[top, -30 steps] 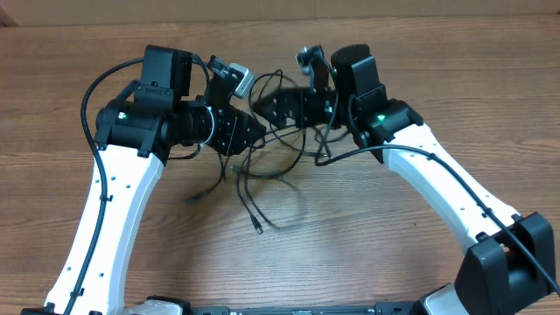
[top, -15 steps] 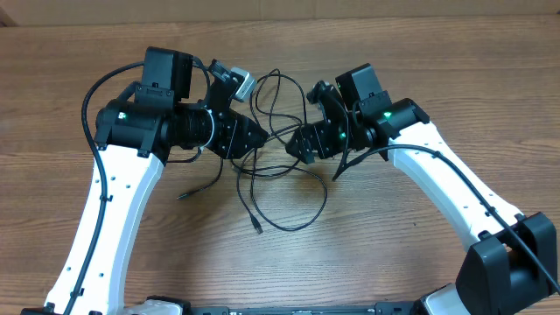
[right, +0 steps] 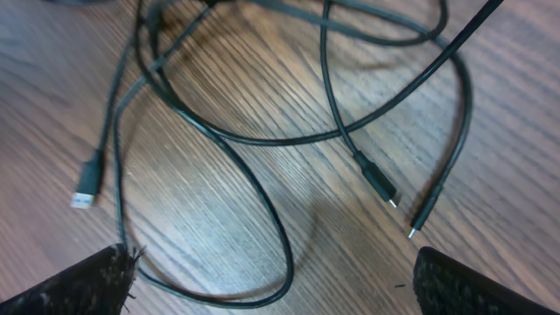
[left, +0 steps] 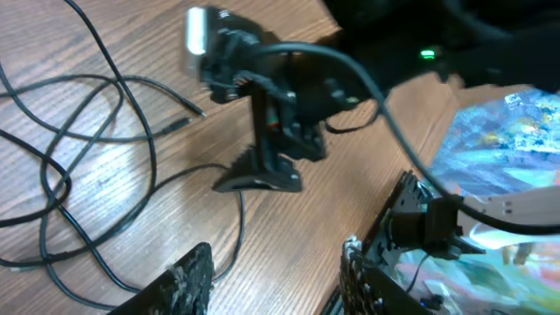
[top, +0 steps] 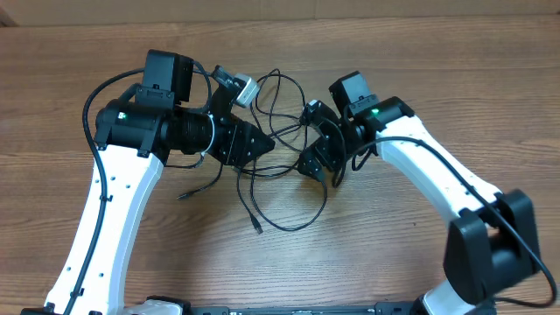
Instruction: Untangle cables
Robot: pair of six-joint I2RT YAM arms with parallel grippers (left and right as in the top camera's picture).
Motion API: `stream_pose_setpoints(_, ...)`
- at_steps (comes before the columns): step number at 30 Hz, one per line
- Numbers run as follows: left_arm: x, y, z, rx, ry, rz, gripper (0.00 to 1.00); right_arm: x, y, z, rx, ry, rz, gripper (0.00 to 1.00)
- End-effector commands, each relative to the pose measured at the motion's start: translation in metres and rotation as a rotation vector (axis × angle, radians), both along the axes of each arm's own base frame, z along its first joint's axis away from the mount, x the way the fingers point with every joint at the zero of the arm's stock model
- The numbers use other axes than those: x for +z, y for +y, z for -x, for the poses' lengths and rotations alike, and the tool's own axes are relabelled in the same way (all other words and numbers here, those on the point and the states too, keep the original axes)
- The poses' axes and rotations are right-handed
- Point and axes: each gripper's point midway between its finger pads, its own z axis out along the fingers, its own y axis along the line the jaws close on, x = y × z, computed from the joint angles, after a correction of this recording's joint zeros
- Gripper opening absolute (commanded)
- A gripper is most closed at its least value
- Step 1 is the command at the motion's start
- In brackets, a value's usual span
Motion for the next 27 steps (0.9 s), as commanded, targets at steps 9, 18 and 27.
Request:
stream_pose_setpoints(9,0.002,-0.002,0.005,-0.007,0.018,0.025,0.47,-0.033,0.014,0.009,0.039,0.126,-0.05,0.88)
stream_pose_setpoints(18,0.001,-0.002,0.007,-0.007,0.032,0.023,0.47,-0.062,0.014,0.025,0.037,0.255,-0.043,0.58)
stream_pose_setpoints(27,0.001,-0.002,0.007,-0.007,0.033,0.023,0.48,-0.069,0.023,0.03,0.052,0.291,-0.071,0.04)
